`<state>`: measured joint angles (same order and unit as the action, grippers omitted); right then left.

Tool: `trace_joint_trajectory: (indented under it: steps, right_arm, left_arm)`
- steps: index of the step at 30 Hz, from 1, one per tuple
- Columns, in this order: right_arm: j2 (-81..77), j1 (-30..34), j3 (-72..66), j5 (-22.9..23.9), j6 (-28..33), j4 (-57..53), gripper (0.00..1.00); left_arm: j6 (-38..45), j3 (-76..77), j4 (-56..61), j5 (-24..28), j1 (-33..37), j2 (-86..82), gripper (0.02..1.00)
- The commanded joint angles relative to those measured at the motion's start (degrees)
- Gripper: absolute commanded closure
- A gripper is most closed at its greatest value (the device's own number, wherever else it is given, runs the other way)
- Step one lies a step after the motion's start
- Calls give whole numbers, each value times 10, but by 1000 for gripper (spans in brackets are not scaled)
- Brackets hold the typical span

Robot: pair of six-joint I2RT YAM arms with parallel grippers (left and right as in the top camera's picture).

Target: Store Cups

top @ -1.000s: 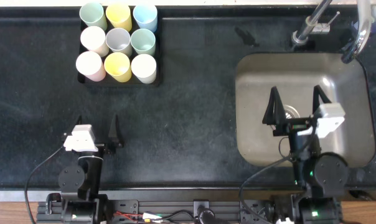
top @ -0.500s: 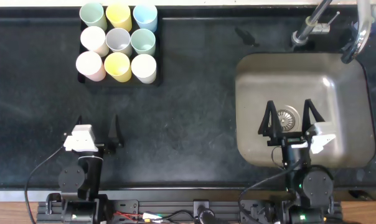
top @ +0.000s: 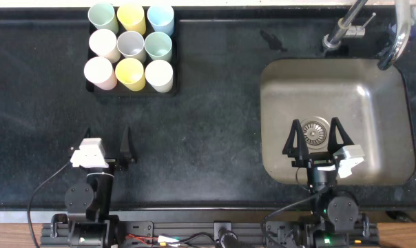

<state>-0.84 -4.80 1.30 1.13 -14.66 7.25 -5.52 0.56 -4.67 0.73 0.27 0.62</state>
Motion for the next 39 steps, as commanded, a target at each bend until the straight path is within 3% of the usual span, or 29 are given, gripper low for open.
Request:
trace_joint_trajectory:
  steps: [1,6,11,20,39]
  right_arm:
    - [7,2,-10,24,-3,-13,5]
    - [7,2,-10,63,6,-45,5]
    - [7,2,-10,55,51,-73,5]
    - [7,2,-10,-33,167,-99,5]
    - [7,2,-10,-45,200,-113,7]
  left_arm:
    - [12,-1,-2,5,3,-5,20]
    - [12,-1,-2,5,3,-5,23]
    - [12,-1,-2,5,3,-5,20]
    - [12,-1,-2,5,3,-5,18]
    - [12,-1,-2,5,3,-5,20]
